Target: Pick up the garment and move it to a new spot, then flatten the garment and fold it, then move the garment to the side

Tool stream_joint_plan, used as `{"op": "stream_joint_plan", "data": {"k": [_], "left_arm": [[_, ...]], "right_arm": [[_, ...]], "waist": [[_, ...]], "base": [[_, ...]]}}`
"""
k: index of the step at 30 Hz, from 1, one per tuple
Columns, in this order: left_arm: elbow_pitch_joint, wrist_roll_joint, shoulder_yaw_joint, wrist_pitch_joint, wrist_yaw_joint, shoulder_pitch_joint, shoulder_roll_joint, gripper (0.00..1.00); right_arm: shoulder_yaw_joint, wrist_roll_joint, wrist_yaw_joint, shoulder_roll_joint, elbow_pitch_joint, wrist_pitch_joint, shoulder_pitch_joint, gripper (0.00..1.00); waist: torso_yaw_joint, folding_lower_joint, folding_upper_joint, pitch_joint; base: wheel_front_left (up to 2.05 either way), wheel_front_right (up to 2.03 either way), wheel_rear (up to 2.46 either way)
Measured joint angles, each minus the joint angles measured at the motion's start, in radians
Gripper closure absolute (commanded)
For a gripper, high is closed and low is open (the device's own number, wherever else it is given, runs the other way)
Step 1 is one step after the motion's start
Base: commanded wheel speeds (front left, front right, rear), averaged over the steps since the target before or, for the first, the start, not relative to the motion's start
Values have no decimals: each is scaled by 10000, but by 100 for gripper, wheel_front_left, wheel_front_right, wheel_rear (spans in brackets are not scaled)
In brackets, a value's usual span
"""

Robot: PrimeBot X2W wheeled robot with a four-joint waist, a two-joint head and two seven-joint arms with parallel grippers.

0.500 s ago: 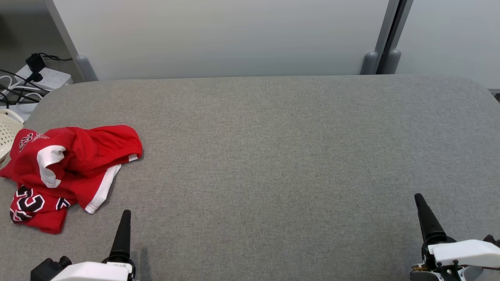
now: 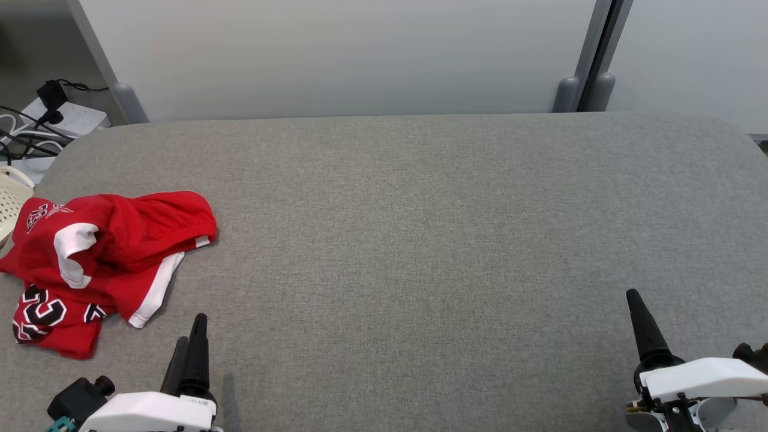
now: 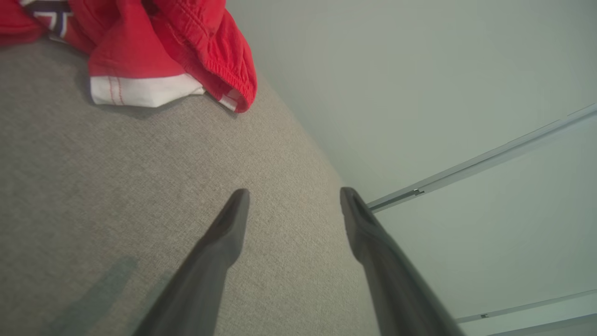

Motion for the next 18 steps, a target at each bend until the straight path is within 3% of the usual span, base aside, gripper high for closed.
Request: {"op": "stream_joint_plan", "data": {"k": [18], "left_arm": [[395,2123,25,-537,370,-54,23,0]], "right_arm": [[539,-1868,0,-182,290,-514,-357,0]], "waist": [[-23,-1,0,-1]], "base": [[0,0,0]]}}
